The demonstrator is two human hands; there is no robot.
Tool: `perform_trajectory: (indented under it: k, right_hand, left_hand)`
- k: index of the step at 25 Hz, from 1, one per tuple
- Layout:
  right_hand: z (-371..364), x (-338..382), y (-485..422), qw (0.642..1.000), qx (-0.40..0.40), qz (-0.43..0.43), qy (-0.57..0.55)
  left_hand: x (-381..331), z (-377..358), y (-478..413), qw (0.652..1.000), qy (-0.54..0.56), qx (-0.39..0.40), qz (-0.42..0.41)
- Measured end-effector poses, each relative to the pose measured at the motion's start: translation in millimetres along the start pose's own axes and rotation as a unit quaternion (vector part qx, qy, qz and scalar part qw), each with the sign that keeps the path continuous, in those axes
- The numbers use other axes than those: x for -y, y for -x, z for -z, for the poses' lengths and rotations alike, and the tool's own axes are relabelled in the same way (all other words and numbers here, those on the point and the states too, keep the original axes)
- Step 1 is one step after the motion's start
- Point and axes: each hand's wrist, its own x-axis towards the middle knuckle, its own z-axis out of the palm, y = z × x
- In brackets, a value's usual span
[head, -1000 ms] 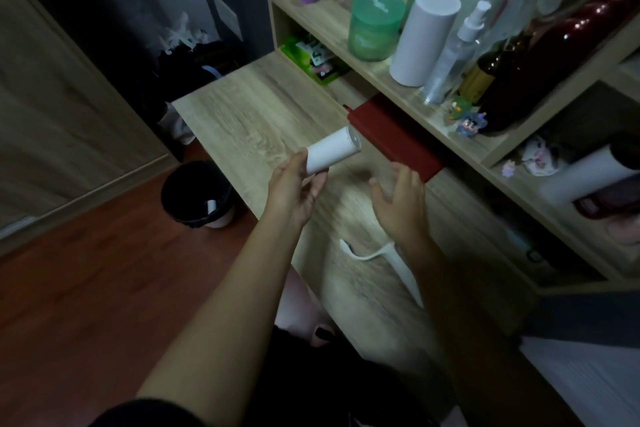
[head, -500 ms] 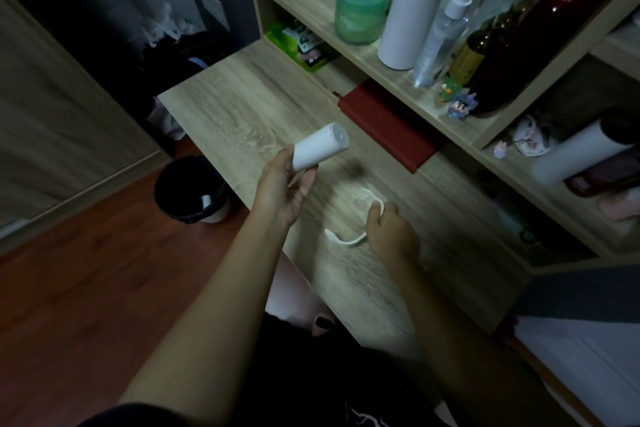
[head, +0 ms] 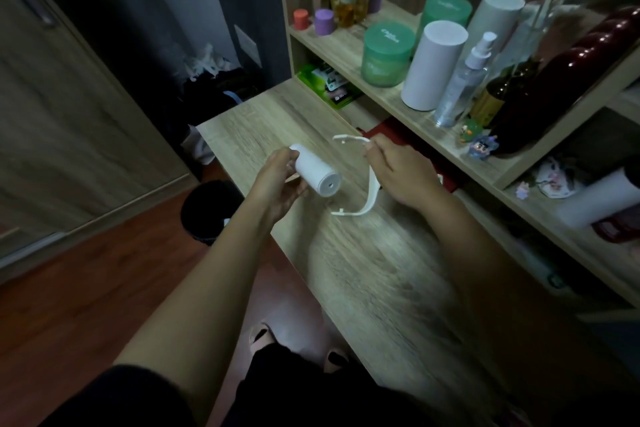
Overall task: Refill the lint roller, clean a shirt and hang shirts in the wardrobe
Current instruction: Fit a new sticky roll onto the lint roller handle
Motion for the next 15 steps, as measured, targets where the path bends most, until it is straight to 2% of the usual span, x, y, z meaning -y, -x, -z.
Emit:
perform_trajectory:
  k: [4, 15]
  right_hand:
    - [1, 2, -14, 1.000, 0.020, 0.021, 0.007]
    - [-17, 9, -11, 0.998, 0.059, 0.009, 0.017]
  left_hand:
    - [-2, -5, 5, 0.995, -0.086, 0.042, -0.030]
    - [20, -6, 14, 0.991, -0.117, 0.062, -0.018]
